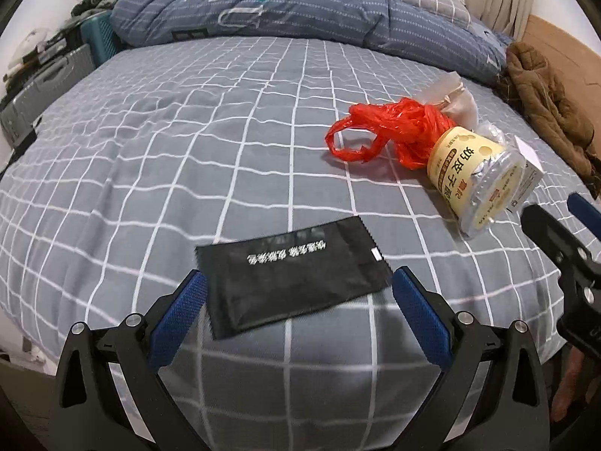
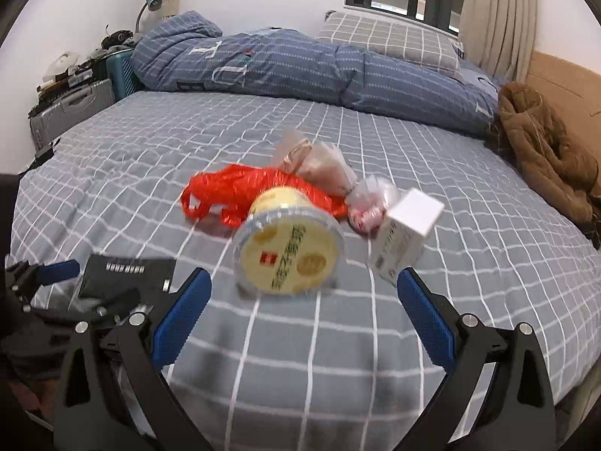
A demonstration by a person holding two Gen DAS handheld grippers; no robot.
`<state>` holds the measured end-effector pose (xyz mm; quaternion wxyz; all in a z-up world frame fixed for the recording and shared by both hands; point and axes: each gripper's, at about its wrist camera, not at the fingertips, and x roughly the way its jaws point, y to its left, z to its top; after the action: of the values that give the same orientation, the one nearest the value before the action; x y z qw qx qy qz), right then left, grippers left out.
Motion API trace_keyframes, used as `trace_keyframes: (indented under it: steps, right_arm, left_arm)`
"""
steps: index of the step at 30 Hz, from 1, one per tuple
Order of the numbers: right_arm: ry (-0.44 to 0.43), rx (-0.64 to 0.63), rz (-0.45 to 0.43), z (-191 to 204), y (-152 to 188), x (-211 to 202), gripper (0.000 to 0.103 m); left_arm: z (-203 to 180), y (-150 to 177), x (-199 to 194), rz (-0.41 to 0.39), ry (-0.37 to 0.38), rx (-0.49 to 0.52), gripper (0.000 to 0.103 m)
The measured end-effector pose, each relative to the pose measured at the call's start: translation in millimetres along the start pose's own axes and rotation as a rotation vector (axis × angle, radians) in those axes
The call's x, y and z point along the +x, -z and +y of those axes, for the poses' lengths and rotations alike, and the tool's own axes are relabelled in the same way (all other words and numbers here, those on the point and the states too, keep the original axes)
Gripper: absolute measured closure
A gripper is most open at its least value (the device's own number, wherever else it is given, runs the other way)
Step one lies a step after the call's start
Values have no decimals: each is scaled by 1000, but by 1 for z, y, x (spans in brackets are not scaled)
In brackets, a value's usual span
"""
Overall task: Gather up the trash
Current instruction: 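Raise both open tools back to the bed toward the black wrapper and yogurt cup, then grasp the black wrapper with the left tool while the right tool grasps the yellow yogurt cup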
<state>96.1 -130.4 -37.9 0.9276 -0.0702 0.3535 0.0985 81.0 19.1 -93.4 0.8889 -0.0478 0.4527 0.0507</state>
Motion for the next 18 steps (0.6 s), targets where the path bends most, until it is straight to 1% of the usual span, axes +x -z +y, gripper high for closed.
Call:
trace_keyframes:
  steps: [5,11,16,18]
  right_arm:
    - [8,-6,7,2,-7,18,8]
    - [-9,7,18,2,-13,31,8]
    - [-14,16,39,0,-12,40,8]
    - [-17,18,42,-1,-11,42,8]
  left_arm:
    - [0,-8,15,23,-20,-16,6]
    - [-2,-10,29,49,-56,-23,6]
    - [-1,-6,39,75,-65,-32,12]
    - [1,-5,39,75,-50,-35,17]
